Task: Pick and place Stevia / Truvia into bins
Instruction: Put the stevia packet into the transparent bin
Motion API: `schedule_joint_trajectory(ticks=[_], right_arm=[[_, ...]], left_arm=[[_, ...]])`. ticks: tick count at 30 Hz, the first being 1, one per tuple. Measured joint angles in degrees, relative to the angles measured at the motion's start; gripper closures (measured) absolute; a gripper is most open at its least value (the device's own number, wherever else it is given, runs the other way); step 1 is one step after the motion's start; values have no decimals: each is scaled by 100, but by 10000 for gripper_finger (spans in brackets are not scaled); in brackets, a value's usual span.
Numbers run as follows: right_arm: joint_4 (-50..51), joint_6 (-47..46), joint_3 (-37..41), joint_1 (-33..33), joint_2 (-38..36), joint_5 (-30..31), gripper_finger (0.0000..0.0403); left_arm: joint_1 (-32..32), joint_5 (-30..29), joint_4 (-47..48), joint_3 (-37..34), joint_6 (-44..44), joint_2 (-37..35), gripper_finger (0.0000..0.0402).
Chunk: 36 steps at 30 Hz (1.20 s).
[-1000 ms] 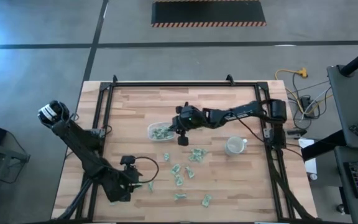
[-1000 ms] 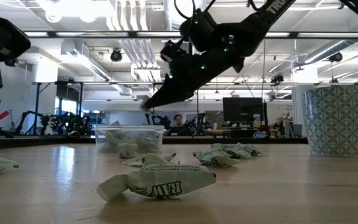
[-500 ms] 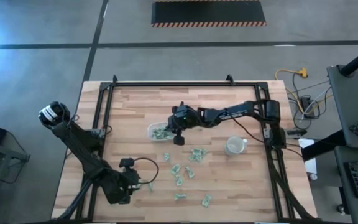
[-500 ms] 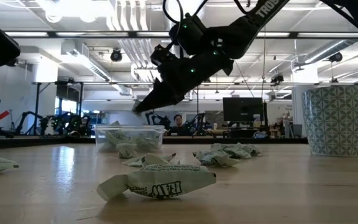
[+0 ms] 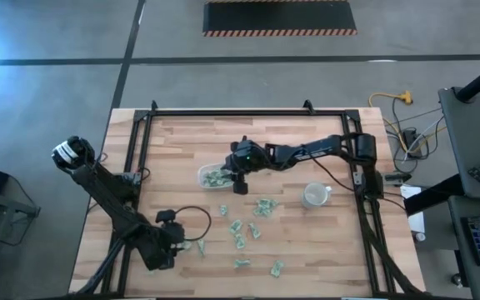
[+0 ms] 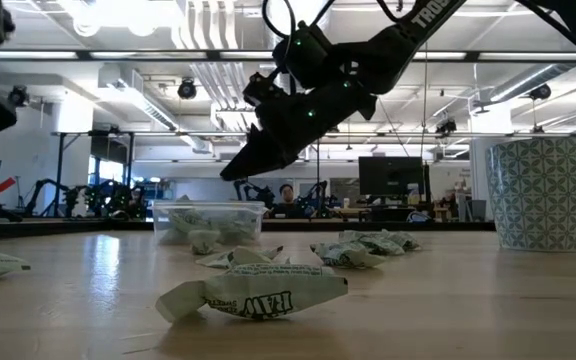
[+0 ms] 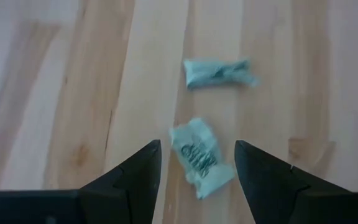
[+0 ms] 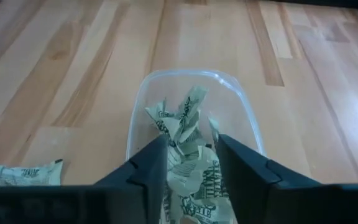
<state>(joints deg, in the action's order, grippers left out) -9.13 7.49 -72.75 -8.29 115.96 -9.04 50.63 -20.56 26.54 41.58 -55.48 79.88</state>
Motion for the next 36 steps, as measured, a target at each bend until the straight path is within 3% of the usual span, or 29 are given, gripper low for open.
schedule_joint_trajectory(ticks=[8,23,28,36], right_arm=[[358,339,24,172,-434,-1,242],[1974,746,275,889,-1896,15,269],[2108,616,390,1257,-2297,62,275],[3152,-97,738,2164,-2864,934,290]], left_arm=[[4,227,-120,-105,-272,0,215],[15,713,-343,47,-116,813,220],[11,713,-204,70,-119,815,268],[11,737,-135,85,-84,811,393]])
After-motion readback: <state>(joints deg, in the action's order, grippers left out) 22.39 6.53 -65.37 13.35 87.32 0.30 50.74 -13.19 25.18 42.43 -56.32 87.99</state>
